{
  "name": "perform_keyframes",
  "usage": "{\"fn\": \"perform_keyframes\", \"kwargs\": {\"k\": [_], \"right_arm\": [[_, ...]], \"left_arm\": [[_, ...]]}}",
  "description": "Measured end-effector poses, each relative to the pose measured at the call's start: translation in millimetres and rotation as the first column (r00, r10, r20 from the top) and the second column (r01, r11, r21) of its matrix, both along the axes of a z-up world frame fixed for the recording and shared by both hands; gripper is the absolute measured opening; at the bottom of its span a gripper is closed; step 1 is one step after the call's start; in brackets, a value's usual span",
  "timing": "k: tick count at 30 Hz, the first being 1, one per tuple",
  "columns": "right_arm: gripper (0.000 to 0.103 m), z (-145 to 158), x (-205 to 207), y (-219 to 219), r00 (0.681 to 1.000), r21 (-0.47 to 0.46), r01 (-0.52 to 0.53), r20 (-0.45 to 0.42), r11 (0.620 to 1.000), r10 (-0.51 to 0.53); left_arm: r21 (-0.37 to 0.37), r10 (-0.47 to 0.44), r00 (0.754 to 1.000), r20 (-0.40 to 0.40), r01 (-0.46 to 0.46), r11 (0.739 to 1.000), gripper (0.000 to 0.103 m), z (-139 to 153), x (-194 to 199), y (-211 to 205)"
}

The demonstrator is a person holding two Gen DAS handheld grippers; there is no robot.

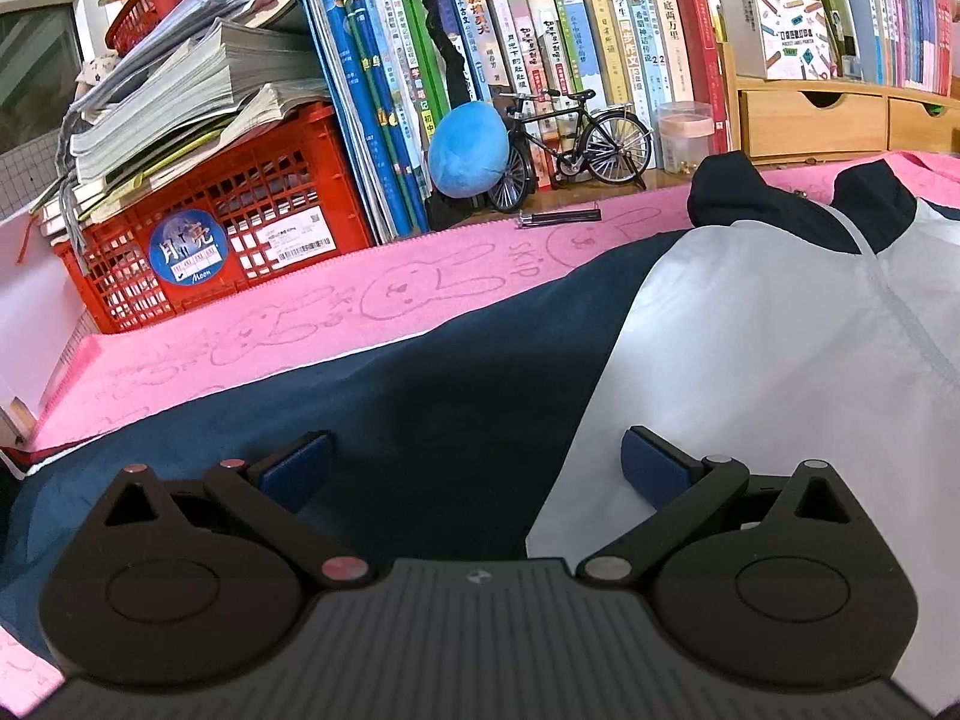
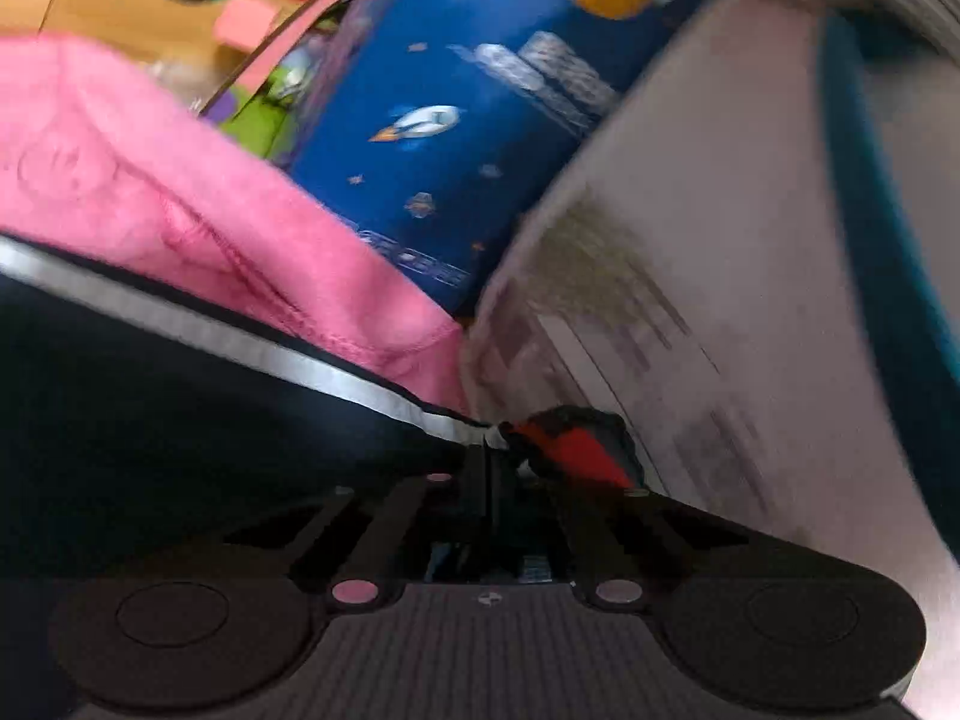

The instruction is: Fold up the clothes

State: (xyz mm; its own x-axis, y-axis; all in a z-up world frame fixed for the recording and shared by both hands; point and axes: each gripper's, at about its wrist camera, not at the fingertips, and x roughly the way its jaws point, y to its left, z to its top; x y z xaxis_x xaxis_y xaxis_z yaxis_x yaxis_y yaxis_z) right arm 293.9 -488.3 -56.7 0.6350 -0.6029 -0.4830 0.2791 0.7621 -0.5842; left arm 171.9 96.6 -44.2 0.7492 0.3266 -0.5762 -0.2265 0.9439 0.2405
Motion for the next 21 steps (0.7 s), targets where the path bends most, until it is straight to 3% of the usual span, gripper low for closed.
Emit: {"fn": "perform_keyframes", "kwargs": {"k": [2,4,7,8,9,11,13,17,21], "right_arm": [[0.004,-0.1,1.3,0.8,1.000,-0.004,0.000,0.002,1.000,0.000],[0.010,12.8,-12.2,4.1,0.998,0.092,0.008,0.067,0.996,-0.014],[0.051,38.0,-40.4,14.9,0.983,0.244,-0.052,0.183,0.968,0.006],[0.079,46.3,-52.1,22.8,0.976,0.268,-0.099,0.215,0.958,0.040],[0.092,54.7,-63.8,30.7,0.966,0.290,-0.146,0.247,0.946,0.073],[0.093,68.1,-84.7,48.4,0.944,0.347,-0.250,0.297,0.904,0.147],[0.092,78.4,-103.4,67.8,0.915,0.412,-0.358,0.335,0.838,0.226],[0.092,87.5,-123.1,134.0,0.854,0.534,-0.520,0.350,0.666,0.386],[0.093,82.2,-134.3,228.4,0.740,0.601,-0.638,0.303,0.482,0.601]], "left_arm": [[-0.003,0.000,1.000,0.000,0.000,1.000,0.103,0.0,-0.1,0.4],[-0.007,0.000,1.000,-0.001,0.000,1.000,0.103,-0.2,0.0,1.2],[-0.005,0.000,1.000,0.000,0.000,1.000,0.103,-0.2,0.3,0.5],[-0.004,0.000,1.000,0.000,0.000,1.000,0.103,-0.3,0.3,0.3],[-0.004,0.001,1.000,0.000,-0.001,1.000,0.103,-0.3,0.2,0.4],[-0.006,0.001,1.000,0.000,-0.001,1.000,0.103,-0.2,0.1,0.6],[-0.008,0.001,1.000,-0.001,-0.001,1.000,0.103,0.0,0.3,0.8],[-0.007,0.002,1.000,-0.001,-0.002,1.000,0.103,0.2,0.4,1.2],[-0.012,0.002,1.000,-0.001,-0.002,1.000,0.103,0.5,0.4,2.1]]}}
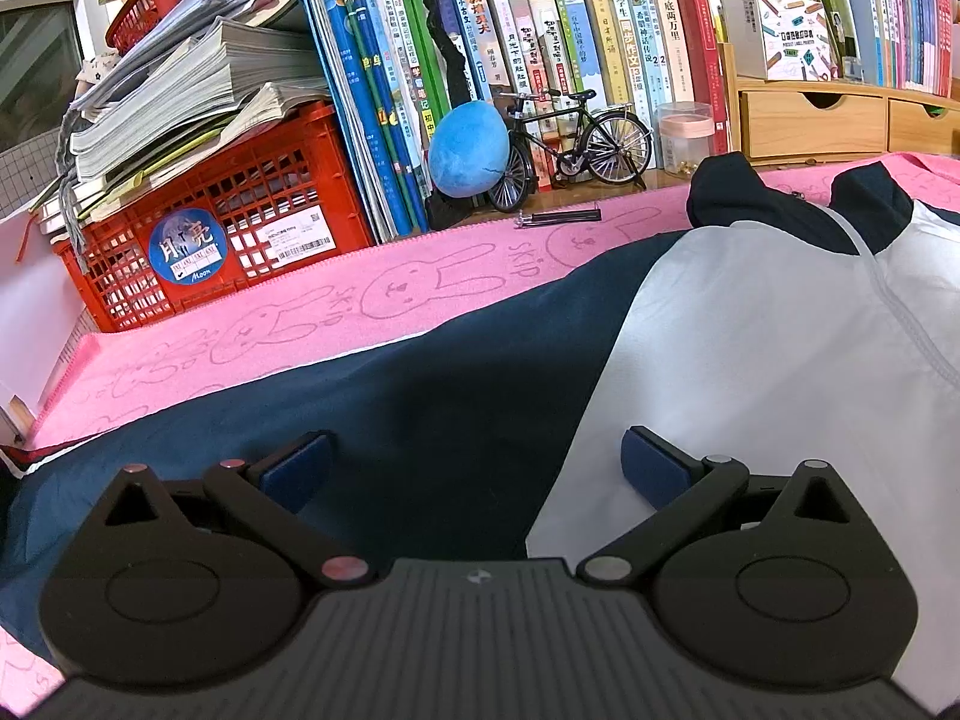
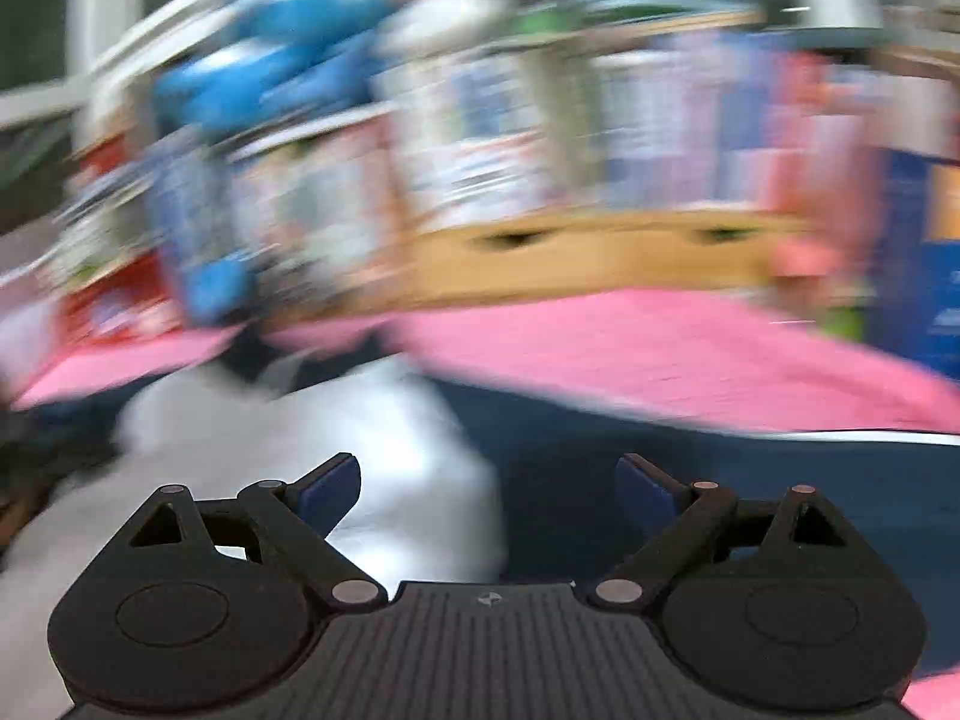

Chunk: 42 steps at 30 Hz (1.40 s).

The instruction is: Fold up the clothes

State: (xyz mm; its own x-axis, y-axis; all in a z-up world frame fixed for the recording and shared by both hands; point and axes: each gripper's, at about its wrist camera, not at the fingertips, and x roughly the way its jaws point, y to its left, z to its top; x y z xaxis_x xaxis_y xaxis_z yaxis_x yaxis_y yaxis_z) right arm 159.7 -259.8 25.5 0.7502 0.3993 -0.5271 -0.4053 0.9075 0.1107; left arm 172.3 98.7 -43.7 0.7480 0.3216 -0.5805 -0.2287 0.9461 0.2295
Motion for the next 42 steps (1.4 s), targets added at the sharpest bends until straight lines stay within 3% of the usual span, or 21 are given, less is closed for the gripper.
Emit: {"fn": "perform_keyframes", "kwargs": {"k": [3,6,11,15,19,27,33,38,42], "right_arm": [[0.093,-7.6,-11.7,66.8,0.990,-0.031,-0.140,-0.035,0.990,0.139],[0.093,-16.0,-28.1,112.7,0.975,-0.072,-0.212,-0.077,0.975,0.207],[0.097,-20.8,-60.2,138.6,0.979,-0.174,-0.200,-0.084,0.964,0.188],[0.100,-22.6,-101.1,126.4,0.990,-0.172,-0.106,-0.105,0.979,0.089],[0.100,-29.2,-157.9,106.0,0.993,-0.124,-0.008,-0.121,0.992,-0.007],[0.103,-44.1,-291.1,58.8,0.982,-0.063,0.124,-0.132,0.990,-0.132],[0.103,-25.2,-372.5,34.9,0.981,-0.002,0.187,-0.045,0.982,-0.187],[0.103,-14.0,-404.6,30.9,0.988,-0.032,0.154,0.025,0.988,-0.154],[0.103,-14.9,-398.1,34.9,0.981,-0.046,0.193,0.023,0.980,-0.192]], "left_arm": [[-0.014,0.001,1.000,0.000,-0.001,1.000,0.103,0.1,-0.1,2.0],[-0.015,0.022,1.000,-0.003,-0.022,1.000,0.103,1.8,-8.3,4.2],[0.067,0.019,1.000,-0.016,-0.018,0.998,0.103,12.0,-57.6,-9.4],[-0.011,0.000,0.997,-0.071,-0.001,1.000,0.103,26.9,-109.7,-33.2],[-0.095,-0.062,0.997,-0.038,0.058,0.994,0.103,37.3,-175.0,-66.1],[-0.085,-0.093,0.994,-0.065,0.088,0.993,0.103,39.5,-285.6,-121.8],[-0.076,-0.125,0.991,-0.036,0.122,0.990,0.103,43.5,-356.5,-141.6],[-0.069,-0.160,0.987,-0.033,0.158,0.985,0.103,42.3,-370.5,-145.3],[-0.084,-0.153,0.988,-0.038,0.149,0.985,0.103,35.6,-368.0,-142.7]]}}
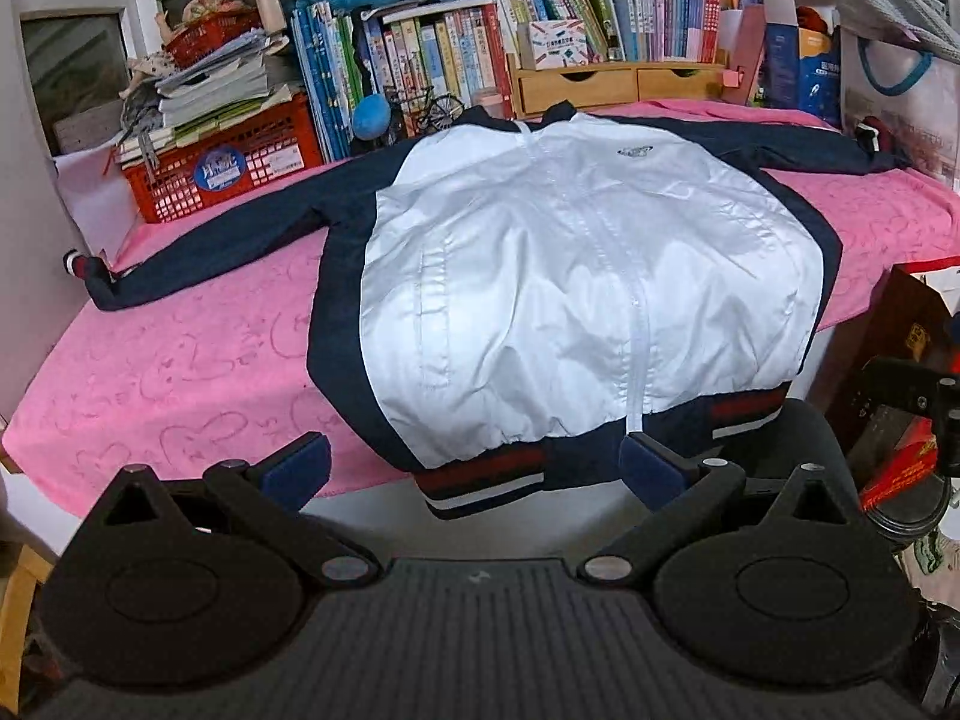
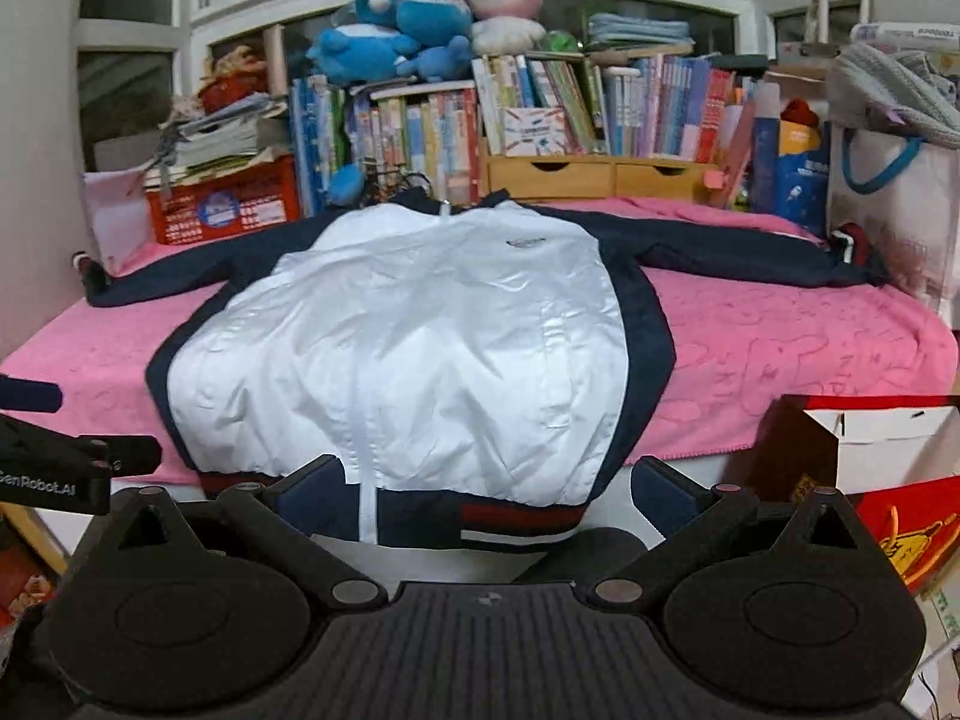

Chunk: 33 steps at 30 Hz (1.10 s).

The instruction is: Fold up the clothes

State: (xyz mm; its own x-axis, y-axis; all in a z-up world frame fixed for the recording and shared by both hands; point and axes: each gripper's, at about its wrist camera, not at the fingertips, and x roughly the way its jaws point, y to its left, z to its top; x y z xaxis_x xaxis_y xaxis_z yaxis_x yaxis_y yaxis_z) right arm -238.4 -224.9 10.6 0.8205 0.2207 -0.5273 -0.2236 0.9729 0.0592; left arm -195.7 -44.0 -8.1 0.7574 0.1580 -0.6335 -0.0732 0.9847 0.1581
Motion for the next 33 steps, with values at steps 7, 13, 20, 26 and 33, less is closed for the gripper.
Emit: {"fn": "perform_keyframes", "kwargs": {"k": [7,13,20,26,33], "right_arm": [[0.103,-15.3,1.2,9.6,0.998,-0.016,-0.044,-0.047,0.999,0.043],[0.103,-26.8,3.8,12.4,0.995,-0.023,-0.054,-0.084,0.998,0.052],[0.103,-37.4,5.9,13.4,0.992,-0.025,-0.054,-0.116,0.998,0.051],[0.103,-29.1,14.1,10.8,0.996,-0.037,-0.066,-0.065,0.997,0.064],[0.103,3.0,74.7,-54.9,0.954,-0.054,0.243,0.195,0.969,-0.229]], "left_arm": [[-0.006,0.001,0.999,-0.043,-0.001,1.000,0.103,-14.8,-3.7,-1.0],[-0.003,-0.001,0.997,-0.071,0.001,1.000,0.103,-23.9,-1.4,-1.8],[-0.005,-0.002,0.995,-0.099,0.002,1.000,0.103,-31.4,0.3,-2.4],[-0.006,-0.031,0.996,-0.084,0.031,1.000,0.103,-17.8,19.3,-2.6],[0.006,-0.029,0.999,-0.023,0.029,1.000,0.103,16.7,70.6,11.6]]}}
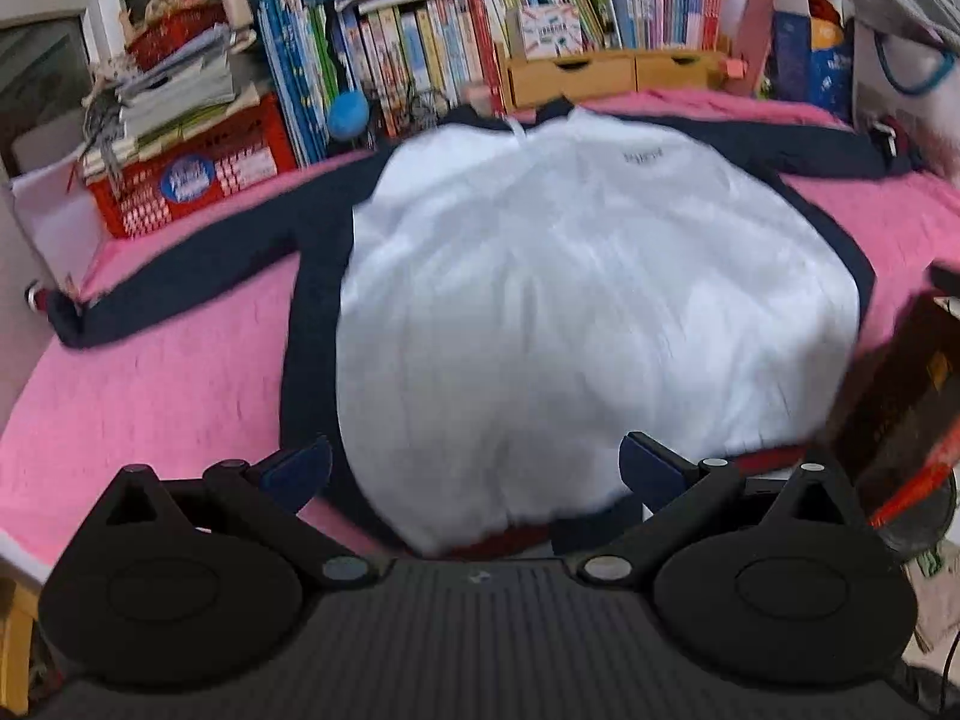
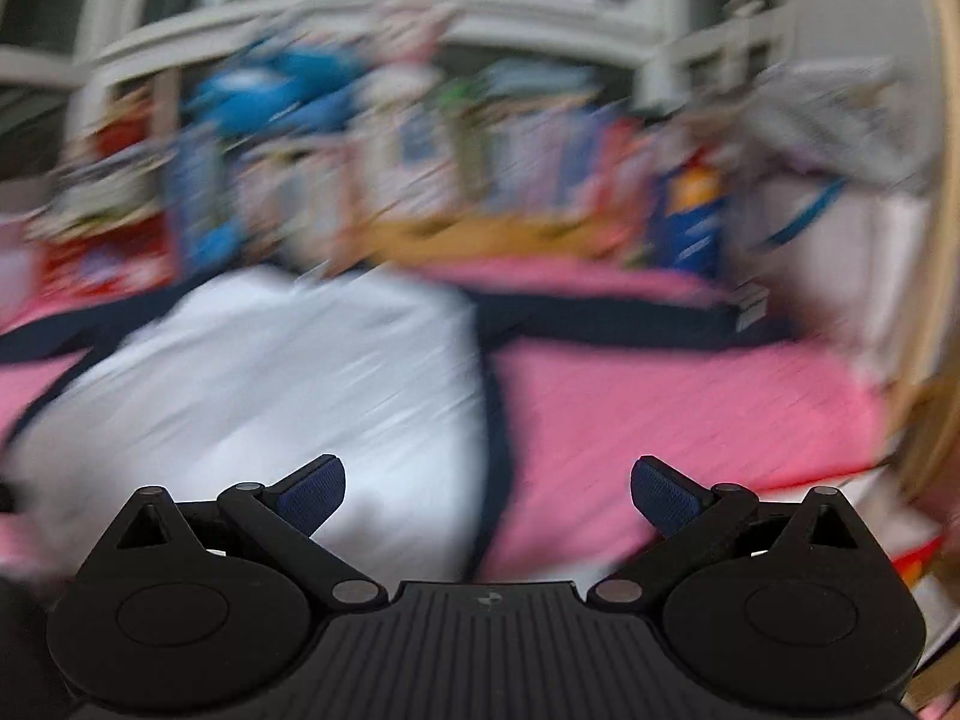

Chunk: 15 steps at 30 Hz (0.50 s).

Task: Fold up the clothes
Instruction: 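Grasp the striped cuff of the navy sleeve with the right gripper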

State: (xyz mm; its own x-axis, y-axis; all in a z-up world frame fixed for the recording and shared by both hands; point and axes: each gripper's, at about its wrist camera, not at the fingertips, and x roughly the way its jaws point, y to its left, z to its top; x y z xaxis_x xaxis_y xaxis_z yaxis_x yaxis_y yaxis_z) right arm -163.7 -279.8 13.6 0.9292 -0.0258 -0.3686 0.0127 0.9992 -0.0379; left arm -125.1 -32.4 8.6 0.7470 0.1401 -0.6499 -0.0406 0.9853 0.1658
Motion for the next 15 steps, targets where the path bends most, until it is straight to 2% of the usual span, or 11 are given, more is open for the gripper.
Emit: {"fn": "perform_keyframes", "kwargs": {"k": [4,10,11,13,15], "right_arm": [[0.103,7.6,54.5,-56.1,0.984,-0.052,0.158,0.089,0.986,-0.153],[0.101,-2.0,162.6,-127.2,0.929,-0.085,0.357,0.135,0.930,-0.345],[0.099,-4.8,180.8,-137.1,0.923,-0.103,0.373,0.139,0.922,-0.358],[0.088,-9.7,219.1,-151.7,0.927,-0.143,0.371,0.119,0.917,-0.356],[0.069,-15.9,257.7,-163.6,0.936,-0.185,0.351,0.071,0.918,-0.344]], "left_arm": [[-0.002,0.019,1.000,0.006,-0.019,1.000,0.103,4.5,39.0,10.3],[0.005,0.081,0.996,-0.038,-0.081,0.997,0.103,-10.1,111.2,24.6],[0.009,0.093,0.994,-0.050,-0.093,0.996,0.103,-13.5,122.8,26.8],[0.012,0.117,0.991,-0.065,-0.117,0.993,0.103,-20.6,140.4,31.3],[0.011,0.138,0.988,-0.075,-0.138,0.990,0.103,-26.8,155.8,34.5]]}}
